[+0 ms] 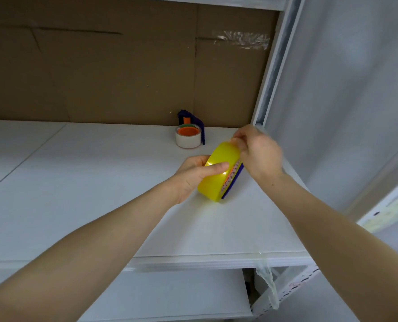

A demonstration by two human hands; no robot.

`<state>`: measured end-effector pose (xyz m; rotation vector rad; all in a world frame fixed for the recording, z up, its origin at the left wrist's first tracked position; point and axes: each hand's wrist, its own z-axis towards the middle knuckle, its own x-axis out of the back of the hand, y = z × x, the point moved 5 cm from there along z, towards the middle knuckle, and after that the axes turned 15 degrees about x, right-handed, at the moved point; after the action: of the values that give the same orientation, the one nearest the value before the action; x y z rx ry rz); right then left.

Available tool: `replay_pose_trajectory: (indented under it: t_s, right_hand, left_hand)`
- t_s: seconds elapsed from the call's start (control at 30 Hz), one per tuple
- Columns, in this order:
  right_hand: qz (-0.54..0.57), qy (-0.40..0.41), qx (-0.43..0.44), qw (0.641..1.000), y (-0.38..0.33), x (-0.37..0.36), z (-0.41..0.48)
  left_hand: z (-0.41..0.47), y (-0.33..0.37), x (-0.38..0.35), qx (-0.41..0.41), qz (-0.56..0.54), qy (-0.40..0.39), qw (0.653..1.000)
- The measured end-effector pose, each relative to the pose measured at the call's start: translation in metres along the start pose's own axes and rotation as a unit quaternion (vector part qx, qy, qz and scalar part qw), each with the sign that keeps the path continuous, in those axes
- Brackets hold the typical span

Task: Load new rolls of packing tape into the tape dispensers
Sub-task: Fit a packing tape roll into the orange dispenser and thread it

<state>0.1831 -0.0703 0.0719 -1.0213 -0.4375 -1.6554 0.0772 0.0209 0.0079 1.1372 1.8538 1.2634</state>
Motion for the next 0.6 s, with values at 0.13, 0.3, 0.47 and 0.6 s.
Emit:
replay_pose_trajectory:
  t_s: [0.13,0.3,0.47,0.6]
  right_hand:
    - [-0.025,-0.010,0.005,1.000,0.005,0.003,-0.004]
    - [0.102,0.007,-0.020,0.995,0.012,0.006,0.002]
    - [0.307,-0.049,-0.143,0.940,0.028,0.003,0.006]
    - [0.292,0.020,-0.128,0.948,0.026,0.014,0.005]
  left_hand:
    - [0.001,0.002,0.004,-0.003,-0.022,0.068,0.997]
    - [0.002,0.004,0.004,0.012,-0.035,0.084,0.996]
    - [0.002,-0.003,0.003,0.038,-0.063,0.041,0.996]
    - [0.000,0.003,0.003,0.004,-0.055,0.067,0.996]
